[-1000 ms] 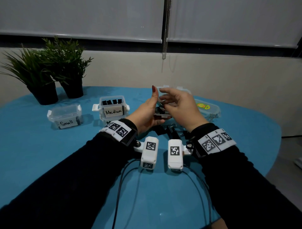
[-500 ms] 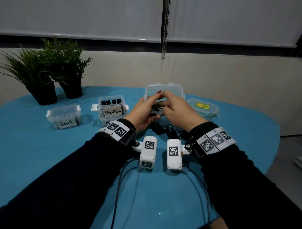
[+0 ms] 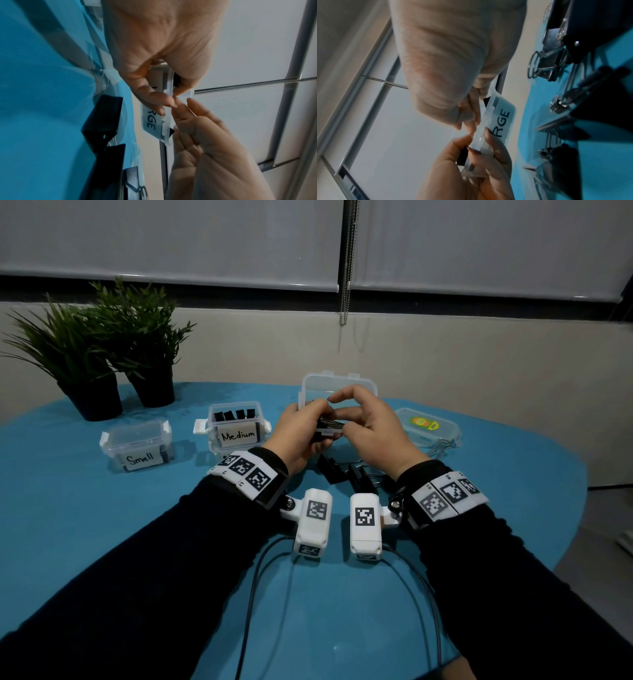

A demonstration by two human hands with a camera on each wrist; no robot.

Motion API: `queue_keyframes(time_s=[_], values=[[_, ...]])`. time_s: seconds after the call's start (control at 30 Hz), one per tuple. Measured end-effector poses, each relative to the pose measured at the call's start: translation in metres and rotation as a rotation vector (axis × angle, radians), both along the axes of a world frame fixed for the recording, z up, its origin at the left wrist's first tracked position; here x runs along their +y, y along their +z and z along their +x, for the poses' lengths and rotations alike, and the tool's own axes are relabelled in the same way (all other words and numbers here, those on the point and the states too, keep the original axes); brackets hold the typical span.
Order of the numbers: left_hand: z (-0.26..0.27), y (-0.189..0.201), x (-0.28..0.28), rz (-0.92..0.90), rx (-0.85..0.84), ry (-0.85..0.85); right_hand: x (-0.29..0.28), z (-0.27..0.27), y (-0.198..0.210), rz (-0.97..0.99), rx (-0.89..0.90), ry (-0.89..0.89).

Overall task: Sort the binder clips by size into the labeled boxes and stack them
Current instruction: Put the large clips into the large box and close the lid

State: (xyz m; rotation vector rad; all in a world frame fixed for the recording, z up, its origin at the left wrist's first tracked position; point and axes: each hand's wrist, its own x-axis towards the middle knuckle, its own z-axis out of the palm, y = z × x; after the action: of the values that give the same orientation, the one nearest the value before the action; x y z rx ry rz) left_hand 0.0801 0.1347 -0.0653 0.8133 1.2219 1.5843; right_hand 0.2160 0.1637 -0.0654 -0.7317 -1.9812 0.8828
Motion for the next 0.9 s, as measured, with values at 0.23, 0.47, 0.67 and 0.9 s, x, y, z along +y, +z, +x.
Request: queue_keyframes(time_s=[0.23, 0.47, 0.67, 0.9], values=[[-0.01, -0.007, 0.008, -0.018, -0.077, 0.104, -0.002, 0.006, 0.007, 0.2, 0.152, -0.145], [-0.018, -0.012, 0.012, 0.023, -0.108, 0.106, -0.003, 0.008, 0.004, 0.007, -0.301, 0.021], [-0.019, -0.014, 0.01, 0.053, -0.117, 0.057, -0.008, 0.01, 0.004, -0.045, -0.578, 0.138], [-0.021, -0.015, 0.013, 0.03, -0.14, 0.116, -0.005, 0.01, 0.004, -0.015, -0.534, 0.086]])
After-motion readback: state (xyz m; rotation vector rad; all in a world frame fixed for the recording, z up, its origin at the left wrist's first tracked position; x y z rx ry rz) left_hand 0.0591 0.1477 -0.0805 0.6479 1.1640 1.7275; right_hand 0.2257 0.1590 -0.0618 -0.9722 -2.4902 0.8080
